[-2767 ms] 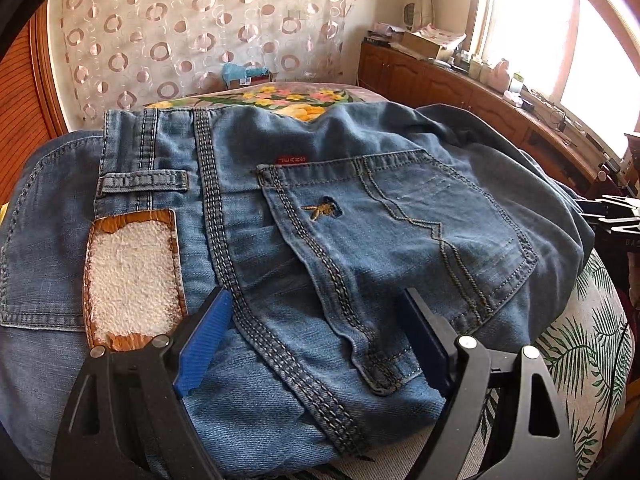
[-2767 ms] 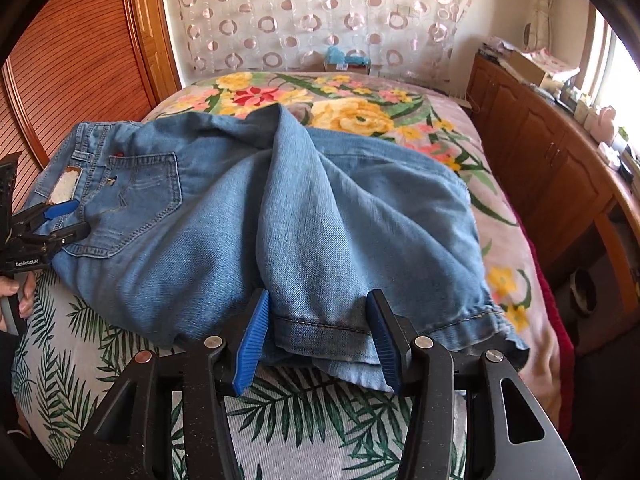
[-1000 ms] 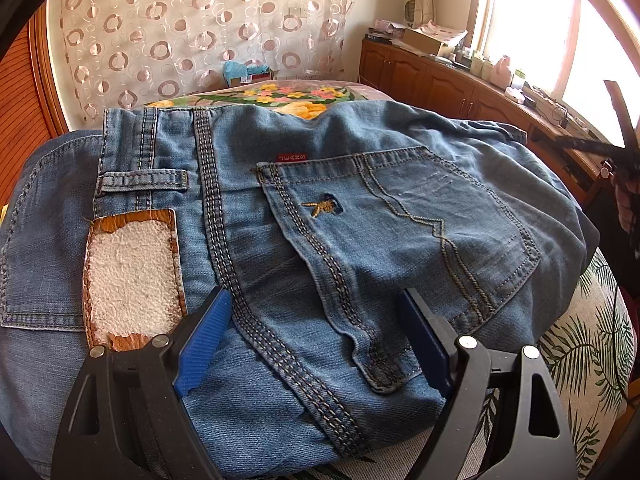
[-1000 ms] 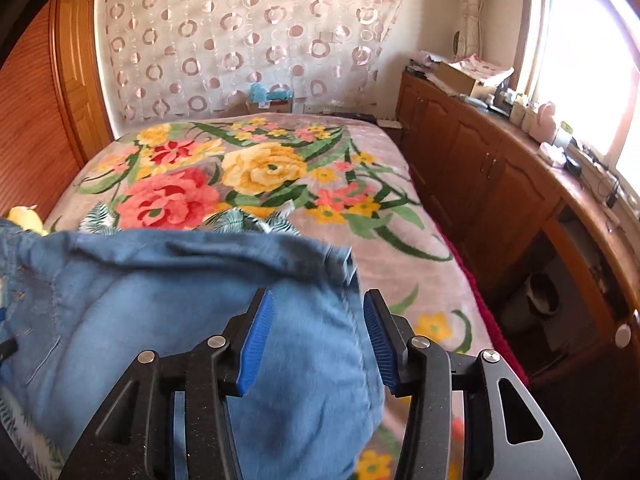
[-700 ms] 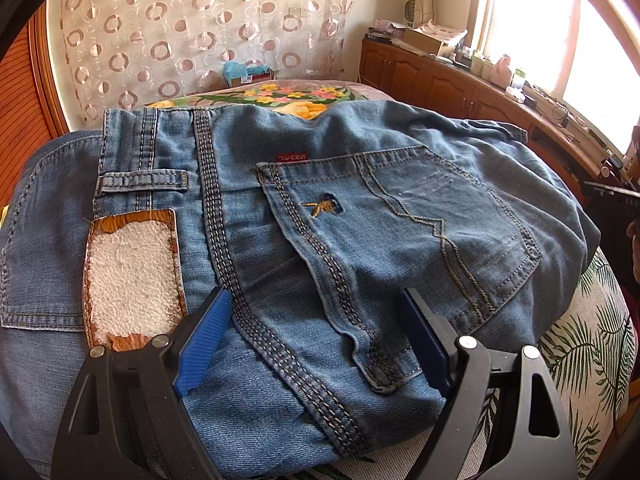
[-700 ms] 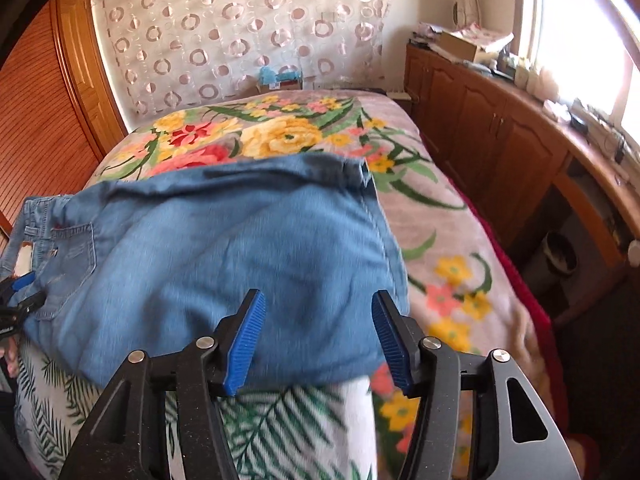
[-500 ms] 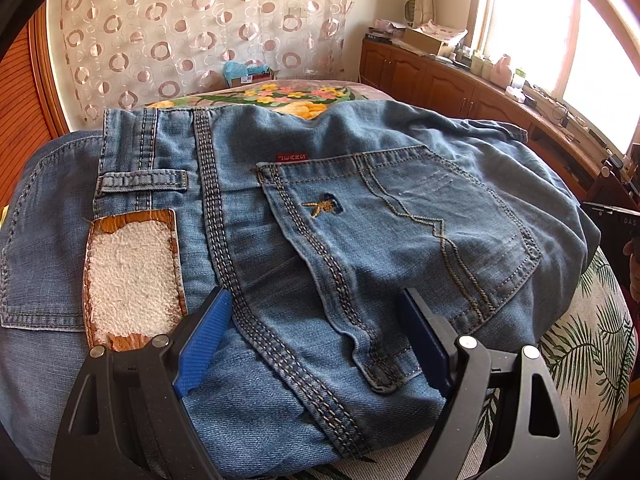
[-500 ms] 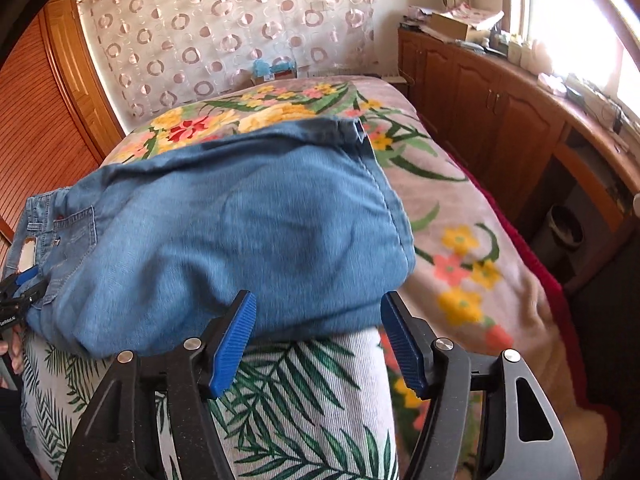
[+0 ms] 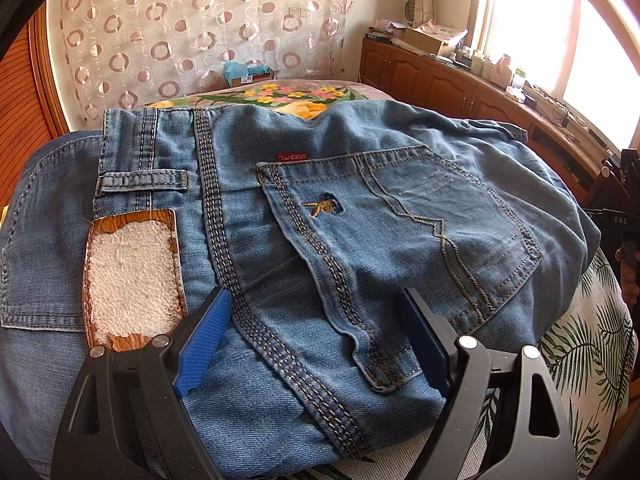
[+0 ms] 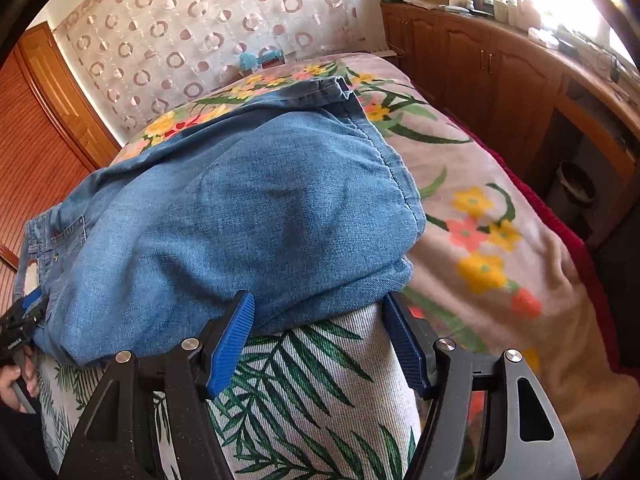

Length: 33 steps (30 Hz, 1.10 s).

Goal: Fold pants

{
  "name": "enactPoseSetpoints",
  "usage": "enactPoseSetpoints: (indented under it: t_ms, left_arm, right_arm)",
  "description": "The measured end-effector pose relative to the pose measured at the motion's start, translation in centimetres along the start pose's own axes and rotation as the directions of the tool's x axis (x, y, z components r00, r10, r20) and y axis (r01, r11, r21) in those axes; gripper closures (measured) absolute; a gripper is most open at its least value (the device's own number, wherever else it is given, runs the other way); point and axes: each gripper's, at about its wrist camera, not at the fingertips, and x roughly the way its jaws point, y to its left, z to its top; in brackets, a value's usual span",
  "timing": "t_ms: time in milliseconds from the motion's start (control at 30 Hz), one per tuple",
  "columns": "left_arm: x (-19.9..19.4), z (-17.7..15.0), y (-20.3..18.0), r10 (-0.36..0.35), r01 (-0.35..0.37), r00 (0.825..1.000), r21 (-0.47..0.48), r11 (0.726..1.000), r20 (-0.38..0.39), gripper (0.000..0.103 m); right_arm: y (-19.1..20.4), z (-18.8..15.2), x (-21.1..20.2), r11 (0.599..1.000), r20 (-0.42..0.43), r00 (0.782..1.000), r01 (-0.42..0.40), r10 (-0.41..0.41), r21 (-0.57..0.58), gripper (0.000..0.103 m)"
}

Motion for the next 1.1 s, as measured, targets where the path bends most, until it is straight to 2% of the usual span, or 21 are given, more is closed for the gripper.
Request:
enactPoseSetpoints:
  t_ms: [200,333,467,533,633,800,967,1033,1100]
  left_arm:
    - [0.0,0.0,0.0,0.001,-0.001,1.000,0.001,1.000,0.000,0.018]
    - [0.0,0.0,0.0,0.002,-0.002,1.000,0.002,1.000,-0.001,0.018]
    - [-0.3,-0.2,0.2,0.007,-0.007,1.000,0.005,1.000,0.008,0.018]
    - [-0.9,-0.5,0.3,0.018,-0.018,1.000,0.004,1.000,0.013,0.018]
    - [-2.5,-0.9,0.5,0.024,-0.025,0.999,0.008,1.000,0.021,0.018]
    - [-6.4,-1.9,2.1,0.045,-0.045,0.997,-0.011,0.999,0.068,0.018]
    - [-8.4,-3.7,4.6,0.112,-0.110,0.992,-0.036,0.993,0.062,0.019]
    - [-8.6,-4.5,5.7,0.122,-0.119,0.991,-0.062,0.991,0.051,0.023]
    - [-8.6,-4.9,6.5,0.127,-0.123,0.991,-0.089,0.988,0.039,0.033]
  right_arm:
    - [-0.3,0.7,1.5,0.999,0.007,1.000,-0.024,0.024,0.032,0.035]
    - [0.0,0.9,1.8,1.000,0.026,1.000,-0.011,0.010,0.014,0.035]
    - [0.7,0.6,1.4,0.999,0.067,0.997,0.031,-0.030,-0.010,0.054]
    - [0.8,0.4,1.3,0.998,0.090,0.995,0.052,-0.050,-0.019,0.071]
    - [1.2,0.0,0.9,0.998,0.119,0.991,0.057,-0.052,-0.039,0.083]
    - [1.7,-0.8,1.3,0.995,0.129,0.990,0.068,-0.058,-0.071,0.085]
    - [2.1,-1.0,1.3,0.992,0.134,0.988,0.083,-0.070,-0.092,0.085]
    - [2.3,-1.0,1.3,0.991,0.133,0.988,0.091,-0.078,-0.098,0.085]
    - [2.4,-0.9,1.3,0.991,0.132,0.988,0.092,-0.079,-0.099,0.085]
